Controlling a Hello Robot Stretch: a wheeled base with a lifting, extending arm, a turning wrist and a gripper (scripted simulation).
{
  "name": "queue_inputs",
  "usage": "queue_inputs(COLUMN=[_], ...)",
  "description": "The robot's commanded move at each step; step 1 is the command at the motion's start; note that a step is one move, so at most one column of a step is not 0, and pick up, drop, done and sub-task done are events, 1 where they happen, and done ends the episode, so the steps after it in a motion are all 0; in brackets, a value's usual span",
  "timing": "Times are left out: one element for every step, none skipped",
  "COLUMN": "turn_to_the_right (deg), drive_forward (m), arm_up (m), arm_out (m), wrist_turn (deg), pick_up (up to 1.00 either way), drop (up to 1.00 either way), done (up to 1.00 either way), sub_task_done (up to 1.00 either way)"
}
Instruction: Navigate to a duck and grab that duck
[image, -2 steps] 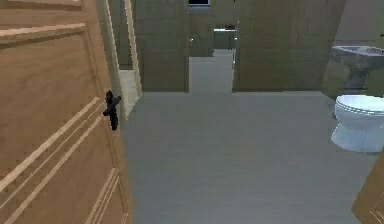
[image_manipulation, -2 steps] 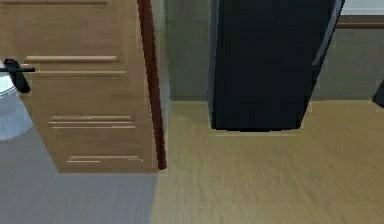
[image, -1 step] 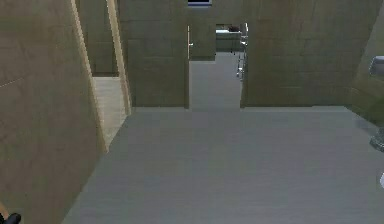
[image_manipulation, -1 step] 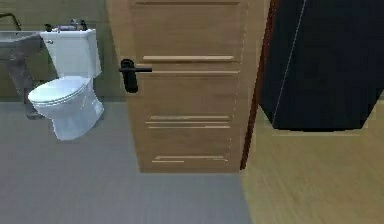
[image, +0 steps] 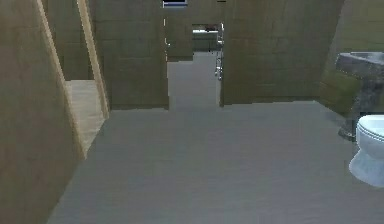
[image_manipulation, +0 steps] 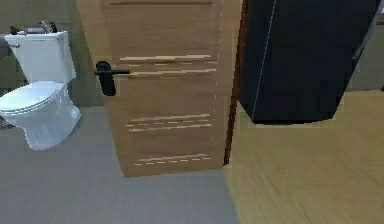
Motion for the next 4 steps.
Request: queue_inputs(turn_to_the_right=[0.0,0.0,0.0,9.0], drive_forward=[1.0,1.0,1.0,0.0], arm_up=[0.0,0.0,0.0,0.0], arm_out=[0.0,0.0,0.0,0.0], wrist_turn=[0.0,0.0,0.0,0.0], pick_up=[0.0,0.0,0.0,0.0], drop=[0.0,0.0,0.0,0.0], done=[0.0,0.0,0.0,0.0], sub_task_done=[0.0,0.0,0.0,0.0])
